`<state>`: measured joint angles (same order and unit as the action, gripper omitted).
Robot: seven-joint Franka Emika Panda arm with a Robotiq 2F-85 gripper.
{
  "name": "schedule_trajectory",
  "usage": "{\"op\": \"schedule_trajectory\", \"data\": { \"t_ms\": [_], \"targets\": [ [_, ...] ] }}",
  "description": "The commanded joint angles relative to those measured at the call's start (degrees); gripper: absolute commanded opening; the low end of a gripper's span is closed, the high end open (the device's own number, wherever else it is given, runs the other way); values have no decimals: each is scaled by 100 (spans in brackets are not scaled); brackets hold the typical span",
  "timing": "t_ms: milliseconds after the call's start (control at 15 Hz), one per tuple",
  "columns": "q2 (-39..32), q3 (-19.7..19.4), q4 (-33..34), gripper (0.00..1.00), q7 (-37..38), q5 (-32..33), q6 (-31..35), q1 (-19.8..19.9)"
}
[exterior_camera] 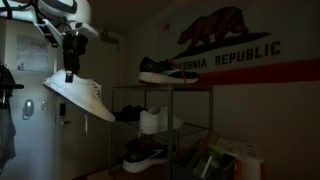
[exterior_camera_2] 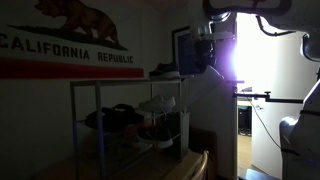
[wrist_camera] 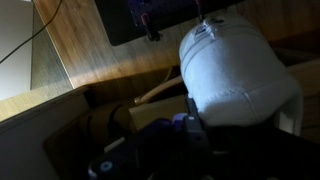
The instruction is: Move the white shoe from the top shelf to the middle shelf
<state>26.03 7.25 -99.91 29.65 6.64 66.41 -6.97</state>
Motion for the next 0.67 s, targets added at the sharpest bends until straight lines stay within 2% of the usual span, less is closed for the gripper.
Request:
{"op": "schedule_trajectory", "data": {
  "t_ms": [0, 333, 600],
  "targets": [
    [701, 148, -1331, 7, 123, -196, 1225, 253],
    [1240, 325, -2488, 7, 420, -118, 2687, 423],
    [1599, 466, -2902, 7, 767, -54, 3586, 570]
  ]
}}
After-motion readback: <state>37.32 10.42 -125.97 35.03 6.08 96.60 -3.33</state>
